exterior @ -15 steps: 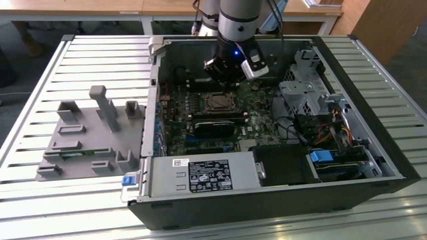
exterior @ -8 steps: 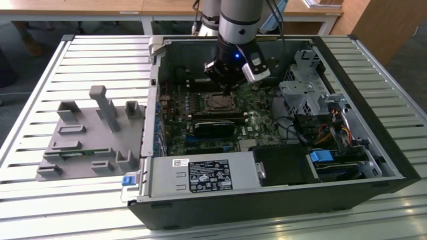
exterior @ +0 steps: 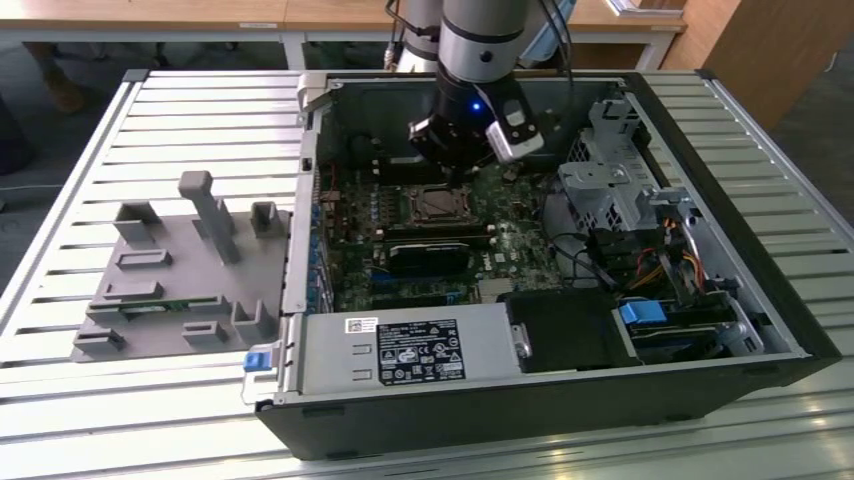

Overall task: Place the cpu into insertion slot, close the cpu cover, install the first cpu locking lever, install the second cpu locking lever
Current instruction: 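Install the second cpu locking lever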

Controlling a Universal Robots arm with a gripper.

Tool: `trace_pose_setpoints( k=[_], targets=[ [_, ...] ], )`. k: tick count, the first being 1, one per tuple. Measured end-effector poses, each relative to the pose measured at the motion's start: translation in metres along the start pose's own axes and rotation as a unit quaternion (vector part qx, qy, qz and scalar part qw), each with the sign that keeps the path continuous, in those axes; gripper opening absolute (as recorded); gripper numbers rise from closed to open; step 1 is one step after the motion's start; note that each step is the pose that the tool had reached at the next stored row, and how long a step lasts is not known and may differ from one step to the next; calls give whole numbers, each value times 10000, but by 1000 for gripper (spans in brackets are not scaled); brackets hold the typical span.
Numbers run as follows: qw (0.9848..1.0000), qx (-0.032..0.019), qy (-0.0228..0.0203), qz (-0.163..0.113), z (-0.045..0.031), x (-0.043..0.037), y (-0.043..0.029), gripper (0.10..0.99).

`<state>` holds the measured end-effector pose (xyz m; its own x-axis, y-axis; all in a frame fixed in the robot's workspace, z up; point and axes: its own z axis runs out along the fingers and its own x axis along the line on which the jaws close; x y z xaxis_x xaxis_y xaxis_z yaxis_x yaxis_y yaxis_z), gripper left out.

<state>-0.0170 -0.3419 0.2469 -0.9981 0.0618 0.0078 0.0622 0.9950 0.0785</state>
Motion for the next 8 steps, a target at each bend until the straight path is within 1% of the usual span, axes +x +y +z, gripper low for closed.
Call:
trace_pose_setpoints(
  k=[8],
  targets=[
    [10000, 0, 0, 0, -8, -7, -110, 106]
  ],
)
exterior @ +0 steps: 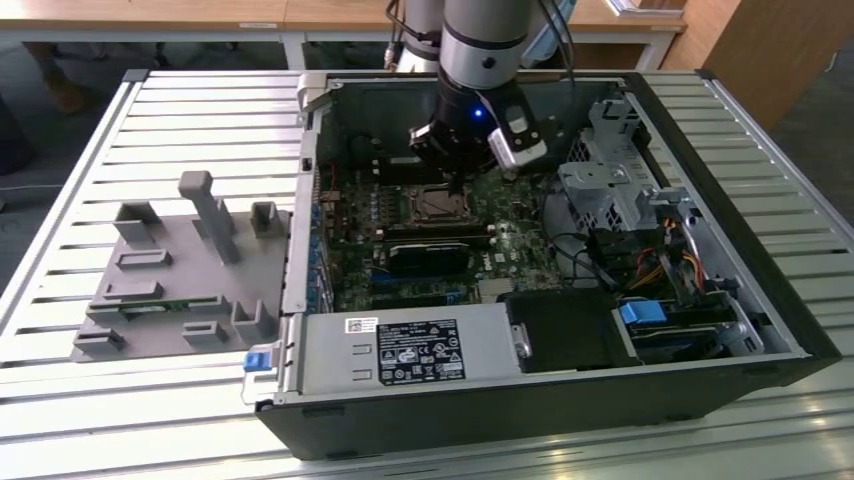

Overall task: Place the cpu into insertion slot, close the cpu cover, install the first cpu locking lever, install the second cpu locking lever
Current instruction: 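Install the second cpu locking lever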

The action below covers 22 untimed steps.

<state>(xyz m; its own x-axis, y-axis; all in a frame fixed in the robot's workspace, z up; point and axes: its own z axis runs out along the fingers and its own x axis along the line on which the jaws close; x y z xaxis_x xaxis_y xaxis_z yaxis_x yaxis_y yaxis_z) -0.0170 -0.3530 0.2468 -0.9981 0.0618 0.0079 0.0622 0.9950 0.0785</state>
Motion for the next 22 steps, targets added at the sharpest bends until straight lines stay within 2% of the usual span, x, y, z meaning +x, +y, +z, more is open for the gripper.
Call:
trace_pose_setpoints(
  k=[4, 9, 16, 19, 22],
  targets=[
    [10000, -5, 2, 0, 2, -3, -48, 106],
    [10000, 0, 47, -35, 33, -5, -76, 106],
    [10000, -9, 51, -41, 38, -11, -195, 106],
    [10000, -9, 51, -48, 40, 14, -222, 106],
    [10000, -9, 52, -57, 44, 79, -242, 106]
  ],
)
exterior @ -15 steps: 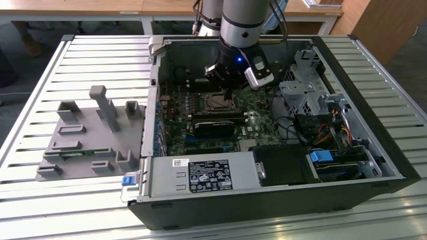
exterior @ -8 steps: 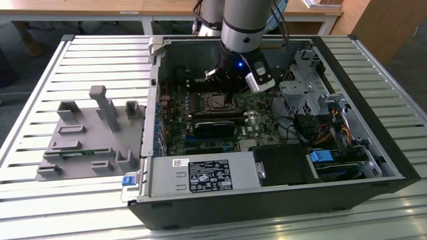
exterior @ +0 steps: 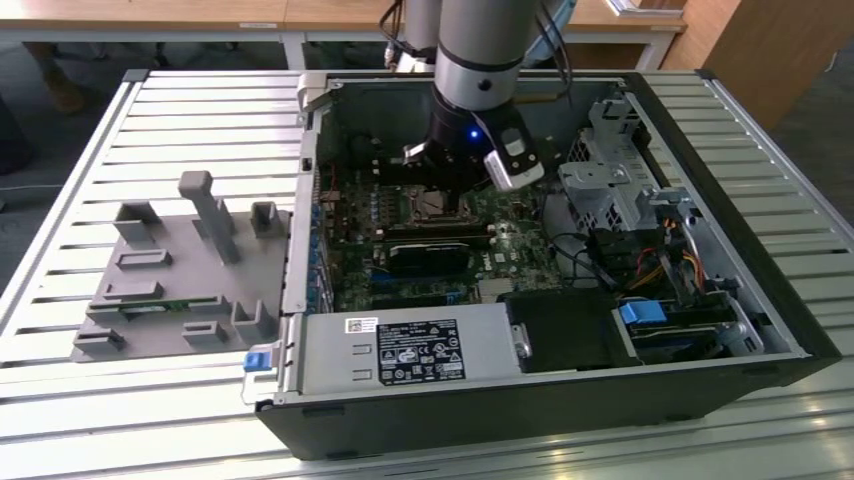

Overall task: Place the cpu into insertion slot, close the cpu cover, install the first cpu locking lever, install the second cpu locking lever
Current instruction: 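Install the second cpu locking lever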

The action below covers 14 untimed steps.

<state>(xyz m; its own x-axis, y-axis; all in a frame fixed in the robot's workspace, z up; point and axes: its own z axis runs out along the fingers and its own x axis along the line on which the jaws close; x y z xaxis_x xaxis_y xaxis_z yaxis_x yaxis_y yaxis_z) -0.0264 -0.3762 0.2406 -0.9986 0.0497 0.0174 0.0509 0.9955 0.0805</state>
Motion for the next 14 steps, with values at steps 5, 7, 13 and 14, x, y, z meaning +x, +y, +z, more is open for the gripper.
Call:
trace_pose_setpoints(
  k=[5, 7, 13, 14],
  targets=[
    [10000, -1, 0, -12, 13, 128, -19, 106],
    [10000, 1, 1, -17, 31, 166, -23, 106],
    [10000, -18, 2, -19, 126, 209, -33, 106],
    [10000, -24, 3, -19, 141, 211, -34, 106]
  ],
)
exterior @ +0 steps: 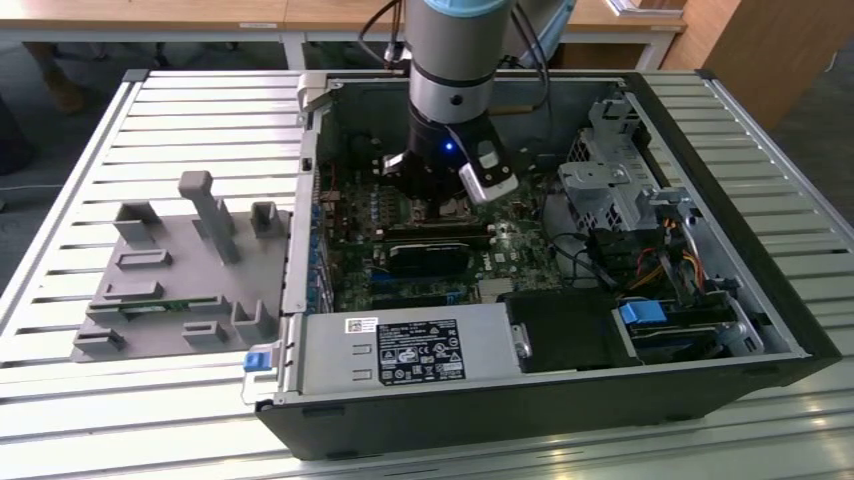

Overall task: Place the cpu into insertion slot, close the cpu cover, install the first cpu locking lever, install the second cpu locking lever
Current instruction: 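Install the second cpu locking lever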

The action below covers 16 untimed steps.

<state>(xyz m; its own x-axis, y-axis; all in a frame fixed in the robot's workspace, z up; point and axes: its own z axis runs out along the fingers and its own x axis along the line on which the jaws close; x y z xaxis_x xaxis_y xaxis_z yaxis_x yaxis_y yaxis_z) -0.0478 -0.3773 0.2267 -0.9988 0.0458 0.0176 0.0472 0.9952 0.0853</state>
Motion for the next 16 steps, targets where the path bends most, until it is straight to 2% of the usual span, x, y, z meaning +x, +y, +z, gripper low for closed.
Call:
trace_pose_setpoints(
  k=[3, 4, 5, 7, 8, 9, 16],
  targets=[
    [10000, -17, 1, 0, 45, 12, -5, 106],
    [10000, -40, 3, 0, 51, 17, -10, 106],
    [10000, -87, 5, -2, 56, 20, -17, 106],
    [9997, -224, 11, -3, 60, 26, -37, 106],
    [9996, -274, 13, -4, 61, 30, -49, 106],
    [9996, -291, 14, -9, 64, 35, -62, 106],
    [9994, -312, 33, -163, 97, 92, -116, 106]
  ],
)
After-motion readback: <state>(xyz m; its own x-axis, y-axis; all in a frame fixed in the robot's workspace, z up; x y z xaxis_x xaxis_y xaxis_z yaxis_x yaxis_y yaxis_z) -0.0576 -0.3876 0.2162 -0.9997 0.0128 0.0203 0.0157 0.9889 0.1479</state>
